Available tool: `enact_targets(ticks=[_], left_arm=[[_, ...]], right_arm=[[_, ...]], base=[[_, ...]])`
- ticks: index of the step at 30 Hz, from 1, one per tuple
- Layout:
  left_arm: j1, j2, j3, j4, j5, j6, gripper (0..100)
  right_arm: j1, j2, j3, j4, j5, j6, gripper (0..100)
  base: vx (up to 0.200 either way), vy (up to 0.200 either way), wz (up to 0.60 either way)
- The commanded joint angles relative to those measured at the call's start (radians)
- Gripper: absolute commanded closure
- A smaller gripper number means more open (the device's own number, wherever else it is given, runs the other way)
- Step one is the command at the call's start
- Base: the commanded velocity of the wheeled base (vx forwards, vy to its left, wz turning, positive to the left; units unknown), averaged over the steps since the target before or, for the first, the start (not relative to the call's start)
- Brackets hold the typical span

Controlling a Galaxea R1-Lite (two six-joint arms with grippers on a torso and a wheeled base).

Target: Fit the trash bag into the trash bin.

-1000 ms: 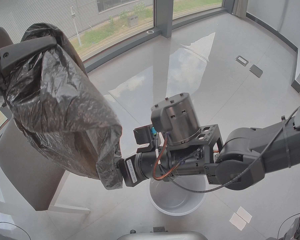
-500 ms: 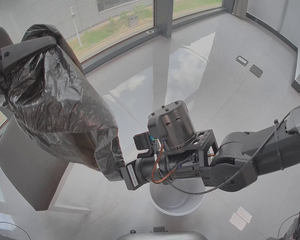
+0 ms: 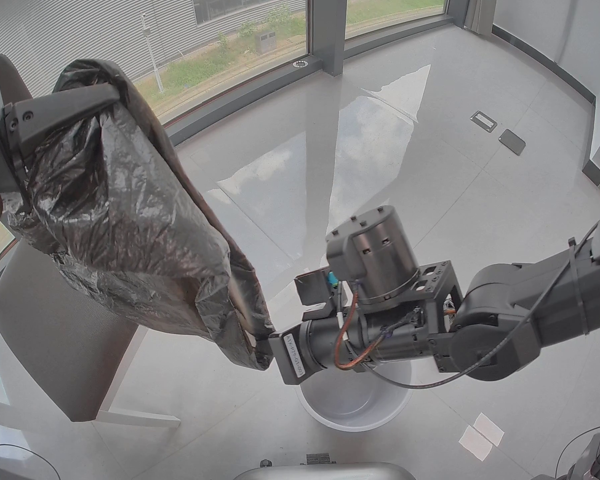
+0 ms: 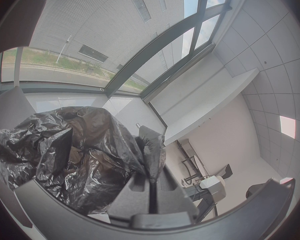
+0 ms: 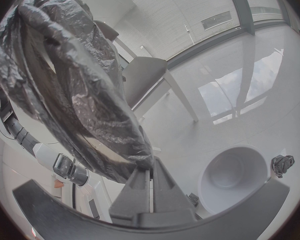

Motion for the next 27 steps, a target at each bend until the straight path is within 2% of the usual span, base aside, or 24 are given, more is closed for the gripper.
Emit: enact_targets(ticks=[1,4,5,9,15,20,27], left_arm=[[-0.006,0.068,0.048,0.010,0.003,0.023,100],[-0.009,0.092,0.063,0.011,0.005,0.051,100],[-0.016,0.132,0.086,0.011,0.011,0.109,100],[-0.068,0.211,0.097,0.040,0.074,0.194,100],[-0.147,0.277,0.074,0.095,0.109,0.206,100],[-0.219,0.323,0.085,0.160,0.201,0.207,100],[-0.228,0.381,0.095,0.169,0.201,0.207,100]], right_arm=[[-0.061,-0.165,0.137,-0.001,-0.040,-0.001,100],[-0.080,-0.213,0.186,-0.001,-0.070,-0.001,100],[-0.114,-0.300,0.273,-0.001,-0.095,-0.004,100],[-0.181,-0.450,0.430,0.001,-0.095,-0.036,100],[-0.229,-0.605,0.586,0.008,-0.095,-0.053,100],[-0.241,-0.684,0.649,0.059,-0.098,-0.055,100],[-0.244,-0.710,0.698,0.097,-0.129,-0.067,100]], base=[[0.000,0.000,0.00],[0.000,0.000,0.00],[0.000,0.000,0.00],[0.000,0.000,0.00],[0.000,0.000,0.00],[0.000,0.000,0.00],[0.000,0.000,0.00]])
